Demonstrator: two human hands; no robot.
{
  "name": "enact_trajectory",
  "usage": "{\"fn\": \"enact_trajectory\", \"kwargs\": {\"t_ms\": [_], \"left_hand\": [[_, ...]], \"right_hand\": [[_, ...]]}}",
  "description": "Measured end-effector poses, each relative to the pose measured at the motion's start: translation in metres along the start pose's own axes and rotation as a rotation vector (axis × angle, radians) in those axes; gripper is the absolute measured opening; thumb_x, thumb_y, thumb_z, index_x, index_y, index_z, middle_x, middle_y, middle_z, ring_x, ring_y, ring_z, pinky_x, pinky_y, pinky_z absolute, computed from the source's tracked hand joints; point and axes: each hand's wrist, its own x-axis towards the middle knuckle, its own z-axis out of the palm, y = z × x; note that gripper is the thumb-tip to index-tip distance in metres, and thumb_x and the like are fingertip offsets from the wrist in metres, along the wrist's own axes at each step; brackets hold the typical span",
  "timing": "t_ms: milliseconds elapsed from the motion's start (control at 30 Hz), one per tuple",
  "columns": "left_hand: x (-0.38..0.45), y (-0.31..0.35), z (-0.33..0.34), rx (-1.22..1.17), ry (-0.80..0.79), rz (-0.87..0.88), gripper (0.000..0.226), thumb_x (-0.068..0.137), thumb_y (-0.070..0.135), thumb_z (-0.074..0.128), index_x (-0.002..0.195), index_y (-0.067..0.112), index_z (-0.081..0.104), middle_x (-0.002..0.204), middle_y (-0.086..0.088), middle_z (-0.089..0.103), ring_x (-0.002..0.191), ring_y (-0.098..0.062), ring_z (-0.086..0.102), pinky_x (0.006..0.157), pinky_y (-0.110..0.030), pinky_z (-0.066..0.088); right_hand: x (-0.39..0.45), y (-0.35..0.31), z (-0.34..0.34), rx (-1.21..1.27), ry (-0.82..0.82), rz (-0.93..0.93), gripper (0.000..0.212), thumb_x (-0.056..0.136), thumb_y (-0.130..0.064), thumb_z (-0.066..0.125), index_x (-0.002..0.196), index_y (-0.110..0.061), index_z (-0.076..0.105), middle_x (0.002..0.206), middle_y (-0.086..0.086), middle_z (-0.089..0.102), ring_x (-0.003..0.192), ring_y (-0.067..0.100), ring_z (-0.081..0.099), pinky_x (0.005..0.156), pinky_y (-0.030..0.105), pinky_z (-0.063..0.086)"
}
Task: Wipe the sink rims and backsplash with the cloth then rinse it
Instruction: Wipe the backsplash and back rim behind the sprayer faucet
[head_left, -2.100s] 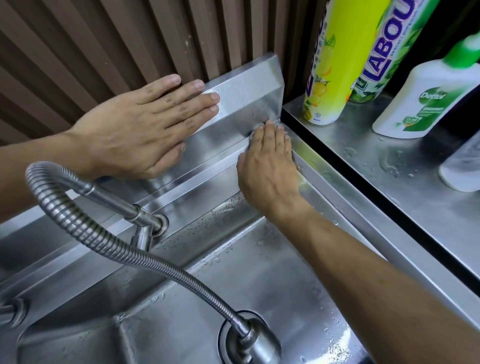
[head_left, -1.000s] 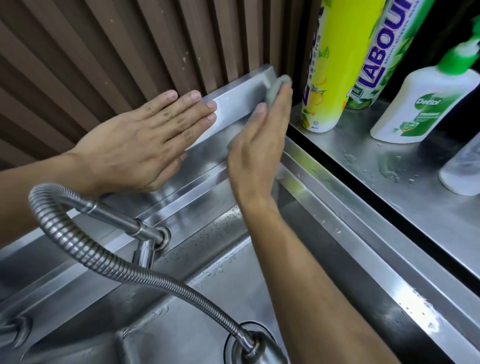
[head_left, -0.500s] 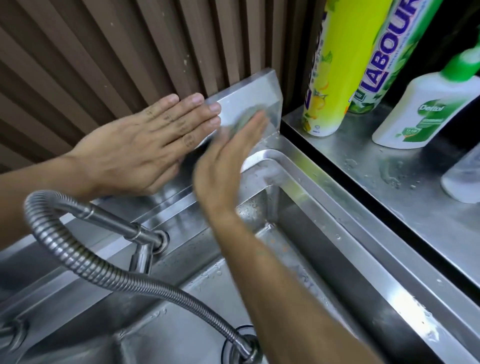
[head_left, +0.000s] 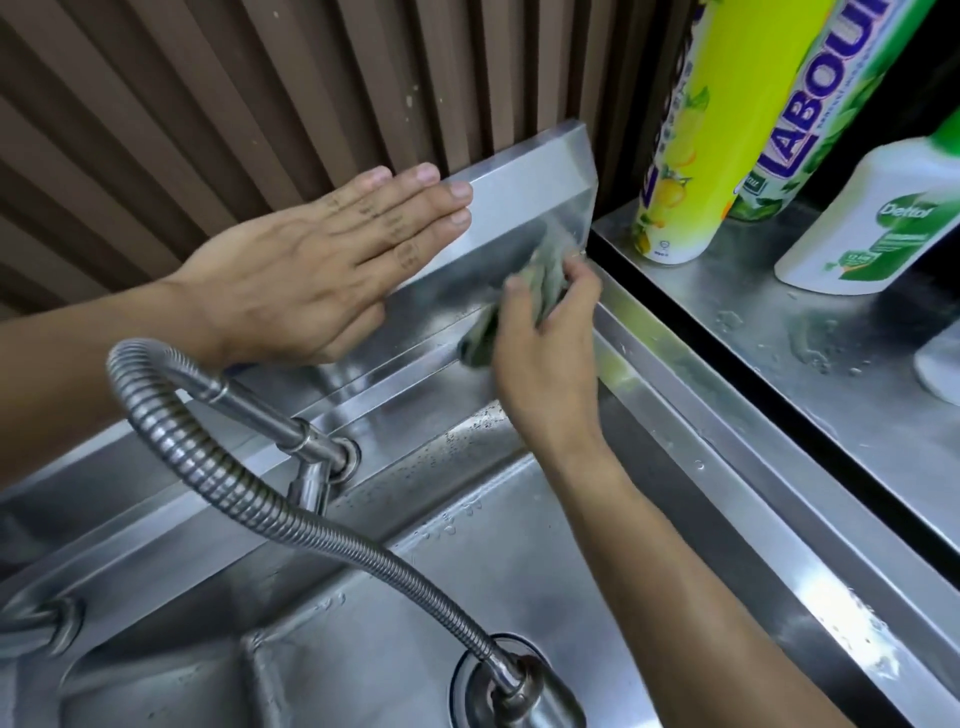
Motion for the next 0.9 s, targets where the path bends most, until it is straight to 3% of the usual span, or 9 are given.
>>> {"fn": "enact_trajectory", "kwargs": {"t_ms": [67, 100, 200, 300, 367, 533, 633, 733, 900], "left_hand": [[0.000, -0.001, 0.000, 0.006, 0.002, 0.004, 0.076, 0.094, 0.020, 0.030, 0.164, 0.000, 0.008, 0.172, -0.019, 0.006, 0.160, -0.036, 0.007, 0.130, -0.050, 0.013], [-0.001, -0.001, 0.001, 0.008, 0.002, 0.006, 0.075, 0.095, 0.021, 0.030, 0.164, 0.000, 0.008, 0.172, -0.019, 0.006, 0.160, -0.035, 0.007, 0.130, -0.050, 0.013], [-0.001, -0.002, 0.001, 0.016, -0.009, 0.006, 0.074, 0.096, 0.023, 0.028, 0.164, 0.002, 0.009, 0.172, -0.018, 0.006, 0.160, -0.034, 0.008, 0.130, -0.050, 0.011], [-0.001, -0.001, 0.000, 0.005, -0.017, 0.002, 0.073, 0.097, 0.025, 0.029, 0.164, 0.002, 0.012, 0.172, -0.017, 0.008, 0.160, -0.033, 0.009, 0.130, -0.048, 0.009], [0.000, -0.001, 0.000, 0.008, -0.015, -0.001, 0.072, 0.097, 0.024, 0.030, 0.164, 0.002, 0.012, 0.172, -0.017, 0.008, 0.160, -0.032, 0.008, 0.130, -0.047, 0.009], [0.000, 0.000, 0.000, 0.030, -0.017, 0.001, 0.072, 0.098, 0.024, 0.028, 0.164, 0.004, 0.010, 0.173, -0.016, 0.007, 0.160, -0.032, 0.008, 0.130, -0.050, 0.013], [-0.001, 0.000, 0.000, 0.042, -0.016, 0.008, 0.071, 0.099, 0.024, 0.026, 0.165, 0.004, 0.008, 0.173, -0.015, 0.006, 0.160, -0.031, 0.008, 0.130, -0.048, 0.012], [-0.001, -0.001, 0.001, 0.044, -0.023, 0.013, 0.071, 0.099, 0.025, 0.026, 0.164, 0.004, 0.009, 0.173, -0.016, 0.007, 0.160, -0.031, 0.008, 0.130, -0.048, 0.010], [-0.001, -0.002, 0.003, 0.034, -0.013, 0.012, 0.072, 0.098, 0.026, 0.029, 0.164, 0.002, 0.014, 0.172, -0.017, 0.011, 0.159, -0.033, 0.012, 0.130, -0.049, 0.010]], "right_hand": [[-0.003, 0.020, -0.006, -0.398, 0.050, -0.160, 0.060, 0.108, -0.023, 0.047, 0.160, -0.006, 0.022, 0.168, 0.026, 0.006, 0.157, 0.042, 0.008, 0.127, 0.044, 0.022], [-0.002, 0.028, -0.006, -0.521, 0.082, -0.261, 0.059, 0.108, -0.019, 0.046, 0.160, -0.004, 0.022, 0.170, 0.025, 0.003, 0.158, 0.042, 0.000, 0.129, 0.049, 0.018], [0.004, 0.035, -0.009, -0.685, 0.066, -0.465, 0.049, 0.104, -0.008, 0.043, 0.153, -0.002, 0.039, 0.167, 0.021, 0.024, 0.159, 0.041, 0.007, 0.130, 0.048, 0.013], [0.010, 0.038, -0.009, -0.829, -0.060, -0.429, 0.061, 0.106, -0.041, 0.039, 0.148, 0.002, 0.042, 0.158, 0.025, 0.039, 0.156, 0.043, 0.015, 0.129, 0.050, 0.015], [0.005, 0.042, -0.002, -0.949, -0.146, -0.389, 0.067, 0.106, -0.047, 0.033, 0.149, 0.004, 0.037, 0.154, 0.029, 0.040, 0.153, 0.046, 0.020, 0.128, 0.052, 0.016], [-0.031, 0.050, 0.029, -0.561, -0.495, -0.696, 0.037, 0.098, -0.021, 0.048, 0.124, 0.001, 0.062, 0.133, 0.020, 0.060, 0.142, 0.042, 0.041, 0.119, 0.050, 0.038], [-0.030, 0.056, 0.035, -0.519, -0.533, -0.910, 0.044, 0.094, -0.029, 0.052, 0.131, -0.008, 0.065, 0.142, 0.010, 0.062, 0.147, 0.034, 0.040, 0.129, 0.042, 0.020], [-0.018, 0.055, 0.023, -0.585, -0.473, -0.829, 0.051, 0.094, -0.039, 0.050, 0.139, -0.016, 0.060, 0.151, 0.004, 0.056, 0.152, 0.030, 0.034, 0.127, 0.043, 0.020], [0.005, 0.051, 0.001, -0.743, -0.344, -0.621, 0.039, 0.101, -0.036, 0.047, 0.133, -0.012, 0.050, 0.141, 0.011, 0.054, 0.150, 0.035, 0.033, 0.121, 0.047, 0.030]]}}
